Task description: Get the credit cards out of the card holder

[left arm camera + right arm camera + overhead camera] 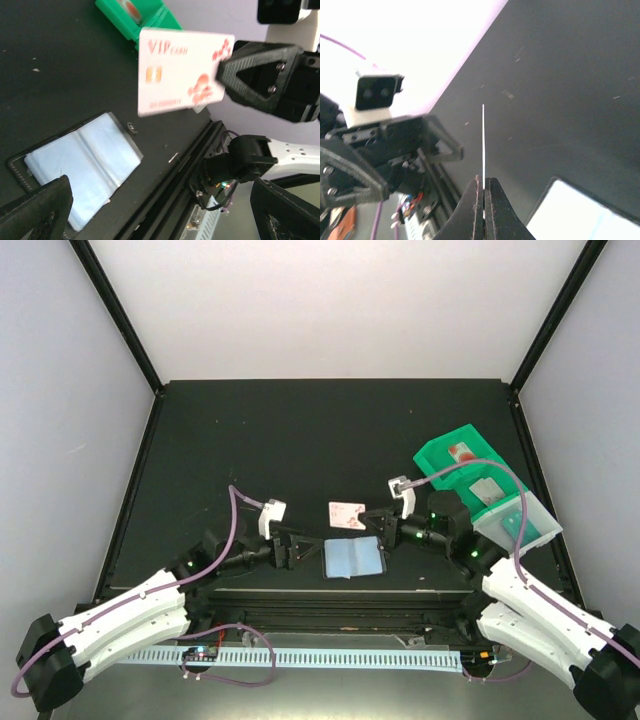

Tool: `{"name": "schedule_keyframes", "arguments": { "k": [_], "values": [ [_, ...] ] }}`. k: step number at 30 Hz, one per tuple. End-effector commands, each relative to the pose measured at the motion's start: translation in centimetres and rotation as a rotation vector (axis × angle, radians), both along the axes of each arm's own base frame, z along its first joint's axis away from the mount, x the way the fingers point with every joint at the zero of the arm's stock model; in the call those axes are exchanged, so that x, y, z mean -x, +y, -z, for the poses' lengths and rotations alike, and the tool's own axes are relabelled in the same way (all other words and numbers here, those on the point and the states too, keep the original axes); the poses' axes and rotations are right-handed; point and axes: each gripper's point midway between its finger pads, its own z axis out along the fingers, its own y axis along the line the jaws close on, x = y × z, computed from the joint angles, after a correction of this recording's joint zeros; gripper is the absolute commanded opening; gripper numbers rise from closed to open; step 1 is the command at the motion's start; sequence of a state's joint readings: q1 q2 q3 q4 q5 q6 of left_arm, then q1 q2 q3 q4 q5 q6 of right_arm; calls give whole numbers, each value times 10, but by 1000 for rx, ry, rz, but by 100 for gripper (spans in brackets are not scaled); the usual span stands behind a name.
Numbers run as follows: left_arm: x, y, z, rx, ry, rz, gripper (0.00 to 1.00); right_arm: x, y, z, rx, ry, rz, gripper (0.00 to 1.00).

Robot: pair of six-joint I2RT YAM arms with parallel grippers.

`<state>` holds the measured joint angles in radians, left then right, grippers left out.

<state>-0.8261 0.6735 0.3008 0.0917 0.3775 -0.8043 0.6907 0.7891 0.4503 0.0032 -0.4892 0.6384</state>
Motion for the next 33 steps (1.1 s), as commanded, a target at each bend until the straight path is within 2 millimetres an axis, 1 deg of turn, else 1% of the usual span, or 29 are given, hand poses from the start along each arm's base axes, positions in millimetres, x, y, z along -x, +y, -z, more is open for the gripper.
{"name": "schedule_keyframes", "arguments": {
  "k": [1, 3, 8, 12, 14, 15, 18, 21, 25, 29, 33],
  "values": [
    [-10, 7, -6, -60, -40, -57, 99, -29, -25, -8, 40, -24, 144, 1],
    [-10, 7, -4, -72, -49, -54, 99, -44, -40, -8, 67, -23, 226, 1],
    [-10, 4, -3, -82, -73, -34, 99, -72, -79, -12, 126, -25, 403, 1],
    [-9, 1, -3, -103, -96, -6, 99, -89, -104, -12, 125, -3, 496, 1],
    [-7, 0, -2, -106, -100, 14, 99, -94, -115, -10, 133, 8, 537, 1],
    [-5, -1, -1, -107, -99, 22, 99, -98, -124, -7, 145, 14, 571, 1],
    [-3, -1, -1, -114, -104, 41, 99, -104, -150, 1, 176, 44, 665, 1],
    [-1, 0, 1, -126, -111, 51, 99, -108, -171, 6, 171, 70, 737, 1],
    [1, 0, 4, -125, -107, 55, 99, -114, -192, 12, 167, 134, 820, 1],
    [4, -1, 4, -120, -86, 69, 99, -118, -225, 19, 226, 186, 925, 1],
    [4, 0, 8, -128, -66, 68, 99, -121, -253, 21, 204, 205, 1014, 1]
  ]
}}
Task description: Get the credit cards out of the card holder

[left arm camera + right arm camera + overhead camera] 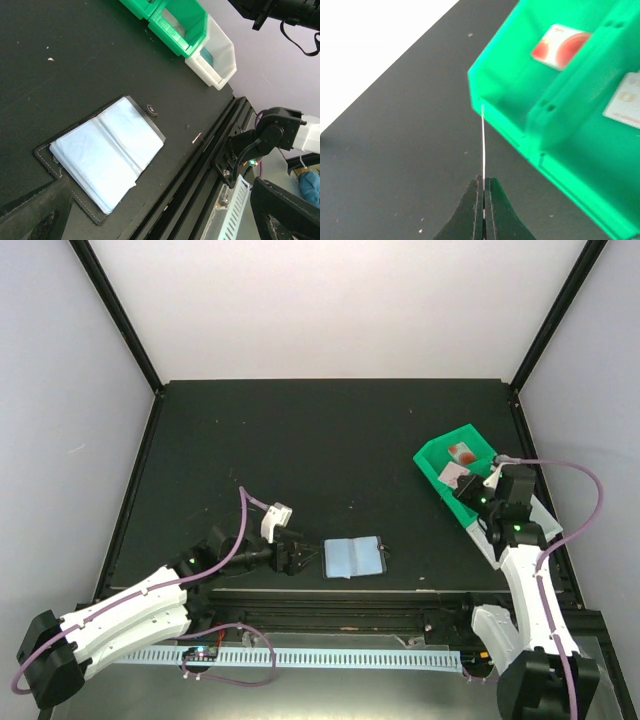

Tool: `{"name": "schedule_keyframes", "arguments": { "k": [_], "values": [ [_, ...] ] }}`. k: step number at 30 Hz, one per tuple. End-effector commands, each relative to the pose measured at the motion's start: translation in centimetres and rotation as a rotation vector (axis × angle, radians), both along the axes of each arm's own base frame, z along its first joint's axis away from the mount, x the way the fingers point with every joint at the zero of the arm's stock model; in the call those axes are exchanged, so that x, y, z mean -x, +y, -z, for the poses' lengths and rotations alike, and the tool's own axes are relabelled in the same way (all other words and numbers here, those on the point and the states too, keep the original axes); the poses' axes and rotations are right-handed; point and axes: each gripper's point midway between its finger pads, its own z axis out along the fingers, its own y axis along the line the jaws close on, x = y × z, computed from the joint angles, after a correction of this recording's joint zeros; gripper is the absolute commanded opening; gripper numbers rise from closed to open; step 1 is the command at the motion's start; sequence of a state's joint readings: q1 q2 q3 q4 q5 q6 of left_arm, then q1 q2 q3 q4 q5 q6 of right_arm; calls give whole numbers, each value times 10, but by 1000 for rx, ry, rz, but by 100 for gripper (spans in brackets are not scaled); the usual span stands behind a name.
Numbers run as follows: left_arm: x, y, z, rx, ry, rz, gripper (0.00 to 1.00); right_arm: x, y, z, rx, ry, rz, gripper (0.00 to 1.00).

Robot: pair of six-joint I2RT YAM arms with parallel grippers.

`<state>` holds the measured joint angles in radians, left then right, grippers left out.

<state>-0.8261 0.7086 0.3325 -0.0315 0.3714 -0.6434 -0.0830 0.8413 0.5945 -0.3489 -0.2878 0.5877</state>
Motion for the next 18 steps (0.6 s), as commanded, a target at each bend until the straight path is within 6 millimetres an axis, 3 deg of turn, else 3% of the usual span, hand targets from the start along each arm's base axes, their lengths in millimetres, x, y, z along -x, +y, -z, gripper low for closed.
{"name": "schedule_keyframes", "arguments": {
  "k": [1, 4, 13, 18],
  "values": [
    [3, -4, -13, 19, -2, 24, 99, -3, -33, -4, 9, 13, 108, 1],
    [3, -4, -13, 27, 10, 21, 99, -5, -54, 0, 10, 49, 164, 1],
    [4, -12, -11, 64, 52, 37, 99, -8, -91, 20, 25, 149, 261, 1],
    [5, -14, -4, 58, 81, 46, 99, -16, -102, 25, 18, 173, 293, 1]
  ]
}}
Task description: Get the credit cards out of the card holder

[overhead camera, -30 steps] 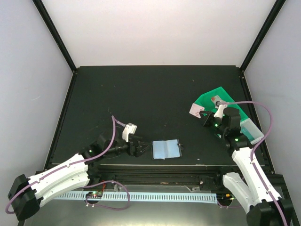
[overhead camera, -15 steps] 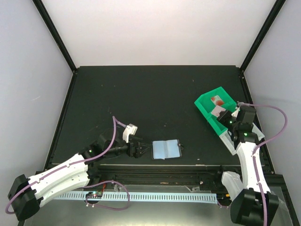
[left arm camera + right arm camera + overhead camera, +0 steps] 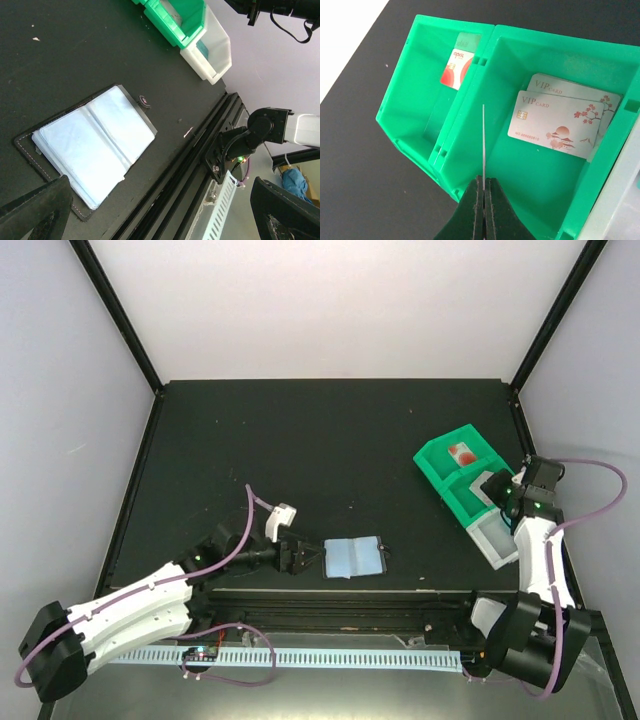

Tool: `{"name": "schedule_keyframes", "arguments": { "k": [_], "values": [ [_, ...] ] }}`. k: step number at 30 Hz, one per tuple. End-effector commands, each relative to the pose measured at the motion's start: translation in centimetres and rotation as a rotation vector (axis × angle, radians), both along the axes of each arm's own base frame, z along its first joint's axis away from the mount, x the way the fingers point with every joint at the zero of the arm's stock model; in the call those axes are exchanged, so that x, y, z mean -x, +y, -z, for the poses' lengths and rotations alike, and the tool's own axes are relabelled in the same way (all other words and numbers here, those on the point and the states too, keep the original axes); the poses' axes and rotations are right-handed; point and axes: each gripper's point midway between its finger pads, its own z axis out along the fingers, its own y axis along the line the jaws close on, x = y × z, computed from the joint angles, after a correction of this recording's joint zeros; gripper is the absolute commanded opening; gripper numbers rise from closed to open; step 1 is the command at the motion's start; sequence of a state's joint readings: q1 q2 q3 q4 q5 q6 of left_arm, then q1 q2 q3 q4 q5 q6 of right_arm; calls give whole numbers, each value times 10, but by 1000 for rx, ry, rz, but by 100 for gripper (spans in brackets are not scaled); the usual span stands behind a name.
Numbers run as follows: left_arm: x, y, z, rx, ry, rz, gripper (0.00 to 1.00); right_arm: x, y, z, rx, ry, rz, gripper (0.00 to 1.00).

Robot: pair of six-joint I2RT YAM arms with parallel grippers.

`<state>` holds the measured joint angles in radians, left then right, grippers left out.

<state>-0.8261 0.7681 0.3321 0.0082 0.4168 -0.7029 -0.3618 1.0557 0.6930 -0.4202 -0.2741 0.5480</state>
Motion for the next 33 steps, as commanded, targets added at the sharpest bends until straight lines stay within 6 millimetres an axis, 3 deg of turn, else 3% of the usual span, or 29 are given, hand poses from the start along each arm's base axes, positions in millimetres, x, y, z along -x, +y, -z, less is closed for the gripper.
{"name": "schedule_keyframes", "arguments": {
  "k": [1, 17, 28, 33],
  "values": [
    [1, -7, -9, 43, 2, 26, 99, -10, -11, -6, 15, -17, 25, 1],
    [9, -6, 2, 22, 27, 58, 99, -55, -18, 27, -57, -8, 3, 1],
    [6, -1, -6, 22, -11, 29, 99, -64, -32, 36, -16, 33, 36, 1],
    [6, -1, -11, 22, -26, 37, 99, -67, -32, 39, -29, 49, 33, 13]
  ]
}}
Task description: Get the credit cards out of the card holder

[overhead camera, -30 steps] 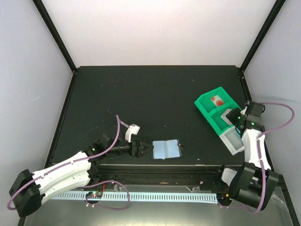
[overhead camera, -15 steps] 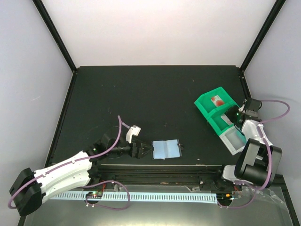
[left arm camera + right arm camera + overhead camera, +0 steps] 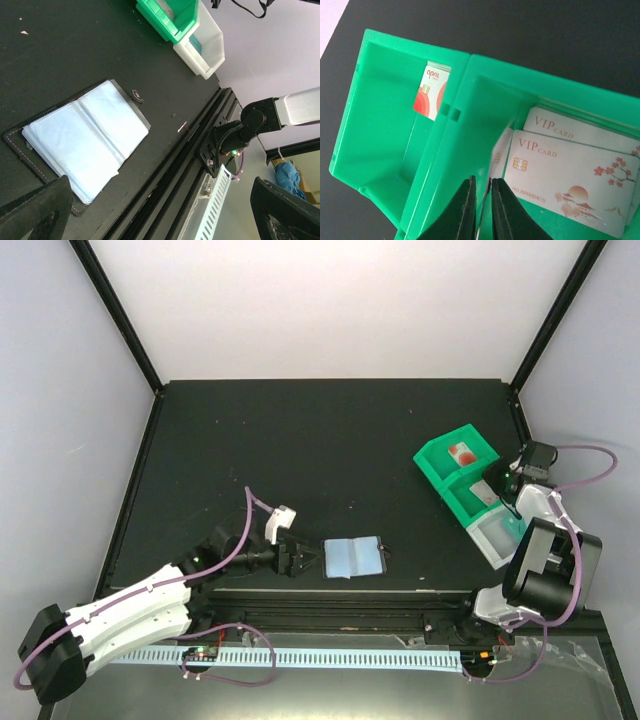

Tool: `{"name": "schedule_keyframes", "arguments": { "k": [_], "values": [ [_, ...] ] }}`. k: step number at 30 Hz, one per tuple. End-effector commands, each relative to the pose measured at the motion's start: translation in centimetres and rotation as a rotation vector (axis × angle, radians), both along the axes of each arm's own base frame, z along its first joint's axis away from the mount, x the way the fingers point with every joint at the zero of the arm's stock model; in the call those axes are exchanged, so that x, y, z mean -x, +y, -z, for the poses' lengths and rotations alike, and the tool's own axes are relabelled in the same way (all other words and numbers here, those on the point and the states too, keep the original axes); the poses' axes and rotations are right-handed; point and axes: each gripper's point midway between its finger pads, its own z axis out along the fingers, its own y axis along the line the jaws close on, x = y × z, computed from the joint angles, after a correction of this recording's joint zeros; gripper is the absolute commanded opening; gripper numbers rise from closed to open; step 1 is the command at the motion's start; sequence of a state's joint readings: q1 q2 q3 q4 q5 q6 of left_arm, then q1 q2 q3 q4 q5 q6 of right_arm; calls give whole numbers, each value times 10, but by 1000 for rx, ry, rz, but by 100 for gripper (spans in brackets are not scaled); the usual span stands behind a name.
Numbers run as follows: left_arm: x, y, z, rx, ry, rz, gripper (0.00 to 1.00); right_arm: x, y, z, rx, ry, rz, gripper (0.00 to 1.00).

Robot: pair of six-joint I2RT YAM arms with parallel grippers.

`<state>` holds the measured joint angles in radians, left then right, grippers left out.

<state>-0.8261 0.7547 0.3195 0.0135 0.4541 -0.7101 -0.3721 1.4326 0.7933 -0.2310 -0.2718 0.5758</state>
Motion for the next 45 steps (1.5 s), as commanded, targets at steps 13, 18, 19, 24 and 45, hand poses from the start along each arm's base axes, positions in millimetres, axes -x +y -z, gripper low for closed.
{"name": "schedule_keyframes", "arguments": {
  "k": [13, 18, 19, 24, 45],
  "values": [
    [-1, 9, -13, -31, -71, -14, 99, -8, -13, -9, 54, 2, 16, 11],
    [-2, 14, -14, -39, -82, -38, 99, -2, -18, -11, 74, 19, 46, 16],
    [-2, 15, -14, -40, -85, -41, 99, -1, -19, -11, 79, 24, 58, 19],
    [-8, 22, -7, -86, -98, -80, 99, 4, -23, -7, 78, 66, 89, 24],
    [-19, 39, 19, -268, -23, -166, 99, 20, 40, -78, 40, -73, -107, 40]
  ]
}}
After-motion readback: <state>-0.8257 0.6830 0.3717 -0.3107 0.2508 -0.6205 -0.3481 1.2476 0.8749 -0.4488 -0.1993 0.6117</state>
